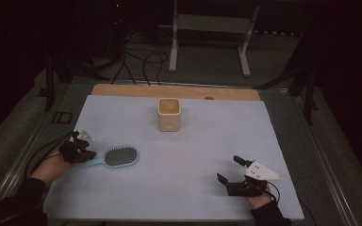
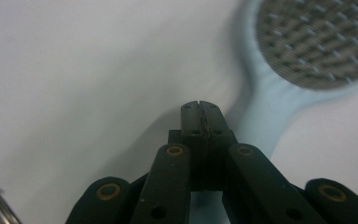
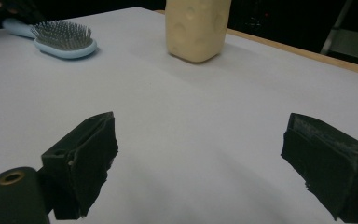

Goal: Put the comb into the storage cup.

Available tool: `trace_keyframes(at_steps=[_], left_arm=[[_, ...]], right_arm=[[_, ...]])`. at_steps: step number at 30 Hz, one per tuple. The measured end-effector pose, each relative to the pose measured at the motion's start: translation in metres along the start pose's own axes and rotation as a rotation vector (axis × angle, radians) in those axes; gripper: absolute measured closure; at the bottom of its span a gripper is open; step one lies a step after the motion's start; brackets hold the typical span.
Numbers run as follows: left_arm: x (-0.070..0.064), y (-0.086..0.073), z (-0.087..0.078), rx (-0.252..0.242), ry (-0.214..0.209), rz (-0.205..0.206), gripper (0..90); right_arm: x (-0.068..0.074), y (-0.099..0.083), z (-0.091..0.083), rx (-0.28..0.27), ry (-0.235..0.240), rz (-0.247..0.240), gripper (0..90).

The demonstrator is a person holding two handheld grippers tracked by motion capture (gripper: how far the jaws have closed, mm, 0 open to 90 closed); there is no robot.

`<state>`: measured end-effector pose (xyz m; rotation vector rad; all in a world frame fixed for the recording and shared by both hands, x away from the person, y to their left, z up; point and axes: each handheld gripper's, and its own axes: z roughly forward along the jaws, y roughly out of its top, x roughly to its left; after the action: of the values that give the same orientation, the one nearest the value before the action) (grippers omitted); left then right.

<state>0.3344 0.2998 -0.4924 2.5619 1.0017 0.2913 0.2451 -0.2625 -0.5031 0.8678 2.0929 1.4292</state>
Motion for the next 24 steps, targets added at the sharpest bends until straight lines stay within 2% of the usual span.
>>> trace_keyframes(at_steps=[3, 8, 13, 14, 16, 19, 22, 24], left_arm=[[-0.012, -0.008, -0.004, -0.006, -0.017, 0.005, 89.8], [-0.025, -0.015, -0.008, -0.018, -0.042, 0.005, 89.8], [-0.033, -0.017, -0.010, -0.012, -0.078, -0.005, 89.8], [-0.034, -0.018, -0.010, -0.011, -0.071, -0.004, 89.7], [-0.035, -0.019, -0.011, -0.013, -0.095, -0.011, 89.7], [-0.036, -0.020, -0.011, -0.014, -0.070, -0.015, 89.6], [-0.035, -0.021, -0.015, -0.010, -0.043, -0.039, 89.6], [-0.036, -0.022, -0.018, -0.005, -0.037, -0.040, 89.6]], right_arm=[[0.000, 0.000, 0.000, -0.001, 0.000, -0.003, 9.8], [0.001, 0.000, 0.001, 0.003, 0.000, -0.004, 9.9], [0.001, 0.001, 0.002, 0.002, 0.002, -0.004, 9.9], [0.001, 0.001, 0.002, 0.002, 0.003, -0.002, 9.8], [0.001, 0.000, 0.002, 0.005, 0.002, -0.006, 9.9], [0.001, 0.000, 0.003, 0.003, 0.000, -0.002, 9.9], [0.001, 0.000, 0.003, 0.005, -0.001, -0.004, 9.9], [0.001, 0.000, 0.003, 0.004, -0.002, -0.002, 9.8]])
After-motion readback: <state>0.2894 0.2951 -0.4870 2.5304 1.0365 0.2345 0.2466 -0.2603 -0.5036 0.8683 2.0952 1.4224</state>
